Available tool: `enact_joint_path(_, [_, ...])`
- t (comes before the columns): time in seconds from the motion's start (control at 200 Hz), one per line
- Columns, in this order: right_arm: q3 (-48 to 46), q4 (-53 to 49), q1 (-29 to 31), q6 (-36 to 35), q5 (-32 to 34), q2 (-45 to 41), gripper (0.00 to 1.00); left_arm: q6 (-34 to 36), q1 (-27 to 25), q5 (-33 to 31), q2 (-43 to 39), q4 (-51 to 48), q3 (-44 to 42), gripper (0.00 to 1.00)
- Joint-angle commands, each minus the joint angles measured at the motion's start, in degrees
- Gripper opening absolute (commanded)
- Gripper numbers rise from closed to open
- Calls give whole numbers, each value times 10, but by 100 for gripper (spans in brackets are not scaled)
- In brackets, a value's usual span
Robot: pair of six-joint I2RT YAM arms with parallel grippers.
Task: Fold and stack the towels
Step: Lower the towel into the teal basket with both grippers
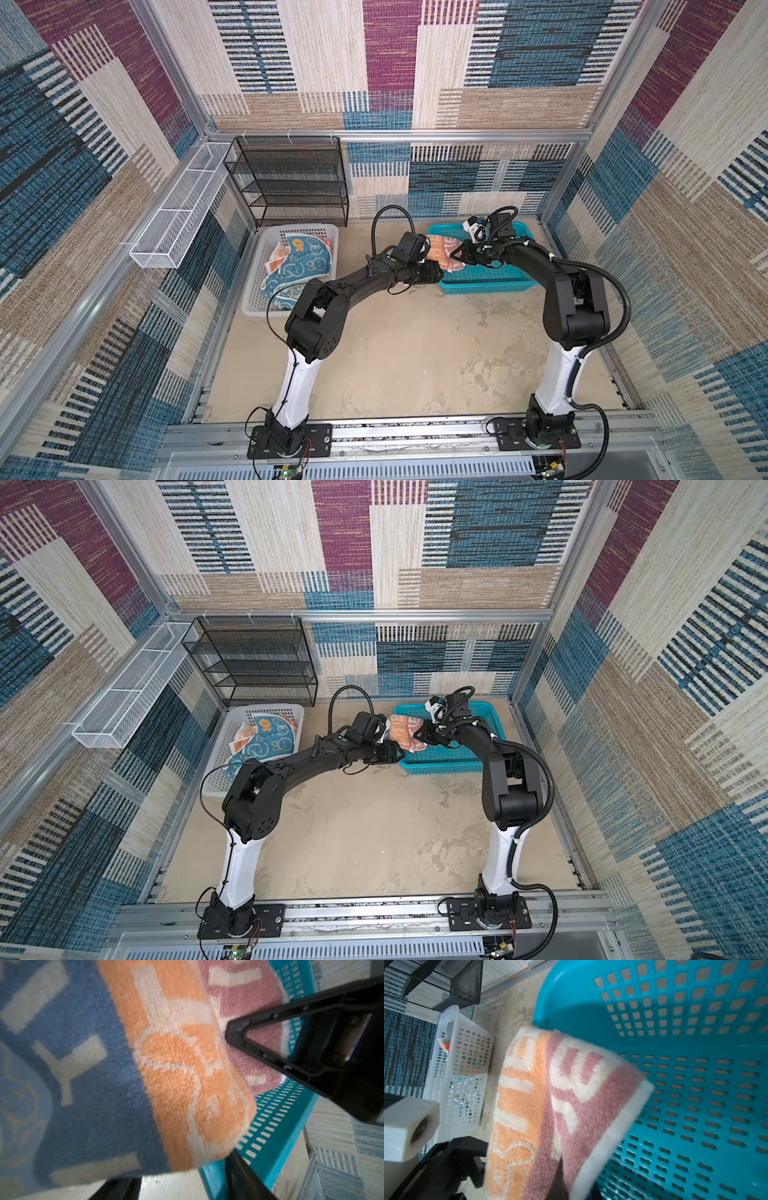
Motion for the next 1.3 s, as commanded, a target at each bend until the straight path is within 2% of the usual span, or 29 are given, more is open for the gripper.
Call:
enact_joint_path(0.0, [6, 10, -11, 2, 7, -12, 0, -16, -4, 0, 7, -2, 11, 60])
enact_joint_path(0.155, [5, 9, -25, 0, 5, -23, 0, -22, -9, 3, 19, -2, 22, 52])
enact_joint_path(0.341, [7, -1, -37, -7, 17, -33, 0, -25, -11, 3, 22, -2, 22, 32])
enact_joint_path(0.541, [-4, -41, -38, -28, 109, -37, 0, -29, -11, 1, 19, -4, 23, 16])
enact_joint_path(0.676, [-49, -32, -38, -20, 128, -57, 0, -37, -11, 4, 21, -3, 27, 5])
enact_joint_path(0.821, [-90, -13, -38, -10, 135, -70, 0, -47, -11, 11, 19, -1, 28, 0])
enact_joint_path(1.032, [-116, -6, -37, -3, 154, -77, 0, -53, -8, -32, 0, -33, 18, 0])
enact_joint_path(1.297, [-122, -22, -35, -11, 185, -61, 0, -76, 23, -48, -41, -11, -55, 0])
